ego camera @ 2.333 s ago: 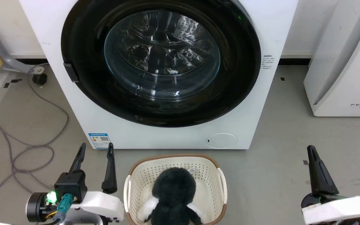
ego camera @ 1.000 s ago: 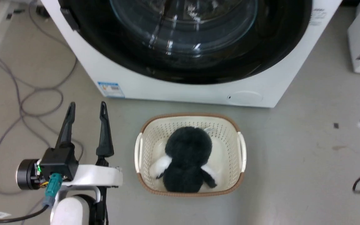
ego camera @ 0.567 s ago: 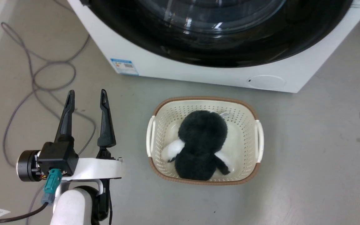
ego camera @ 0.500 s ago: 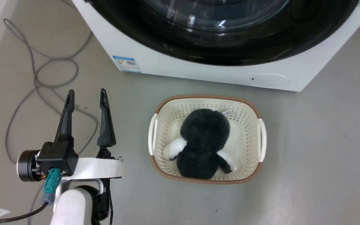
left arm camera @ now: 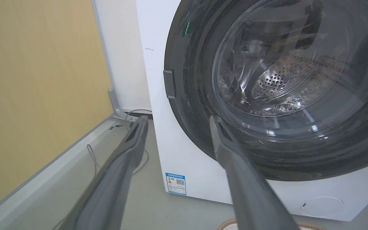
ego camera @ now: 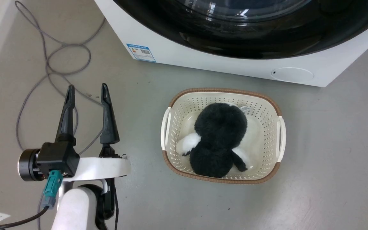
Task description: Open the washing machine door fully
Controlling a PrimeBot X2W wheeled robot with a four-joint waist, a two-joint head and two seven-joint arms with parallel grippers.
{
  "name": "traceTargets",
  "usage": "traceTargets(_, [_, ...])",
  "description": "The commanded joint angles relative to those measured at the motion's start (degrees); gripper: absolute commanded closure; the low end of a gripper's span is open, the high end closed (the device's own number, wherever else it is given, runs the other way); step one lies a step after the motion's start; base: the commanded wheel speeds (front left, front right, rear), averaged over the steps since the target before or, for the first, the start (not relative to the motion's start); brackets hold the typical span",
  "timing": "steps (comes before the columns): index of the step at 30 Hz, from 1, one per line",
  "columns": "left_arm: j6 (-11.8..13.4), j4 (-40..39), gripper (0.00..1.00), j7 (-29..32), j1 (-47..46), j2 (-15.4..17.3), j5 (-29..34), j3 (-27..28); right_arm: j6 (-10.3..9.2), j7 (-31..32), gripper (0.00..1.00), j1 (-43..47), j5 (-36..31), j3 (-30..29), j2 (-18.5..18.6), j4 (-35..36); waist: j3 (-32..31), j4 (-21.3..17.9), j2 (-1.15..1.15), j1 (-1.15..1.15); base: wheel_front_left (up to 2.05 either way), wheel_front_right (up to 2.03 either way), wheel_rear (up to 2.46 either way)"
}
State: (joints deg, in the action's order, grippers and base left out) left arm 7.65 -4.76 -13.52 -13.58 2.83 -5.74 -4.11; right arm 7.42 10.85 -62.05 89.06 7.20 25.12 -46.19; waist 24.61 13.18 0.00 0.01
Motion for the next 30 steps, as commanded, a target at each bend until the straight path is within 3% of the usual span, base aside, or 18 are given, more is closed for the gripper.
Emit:
traceTargets(1, [0.33,0.07,0.0,-0.59,-1.08,0.05,-0.23,-0.11,0.06,1.45,1.0,-1.5,1.97,1.21,-0.19,-1.22,0.03,0.09,0.0,-0.01,0.0,0.0,0.0])
traceTargets(7, [0.4,0.78,0.0,-1.31,-0.38,0.05,-0.32,0.17,0.07,8.45,1.0,-1.2,7.16,3.59,-0.5,-1.09,-1.02,-0.28,0.0,-0.01,0.0,0.0,0.0])
traceTargets(17, [-0.42,3.13,0.0,-1.48,3.18,0.05,0.27,1.58,0.07,11.57,1.0,7.66,8.01,4.77,-1.1,2.28,-7.13,-1.66,0.0,-0.01,0.0,0.0,0.0])
traceTargets(30, [-1.5,5.06,0.0,-1.48,8.95,0.05,1.53,1.81,0.07,15.26,1.0,27.54,10.1,5.47,-5.97,15.74,-14.78,-3.8,0.0,-0.01,0.0,0.0,0.0])
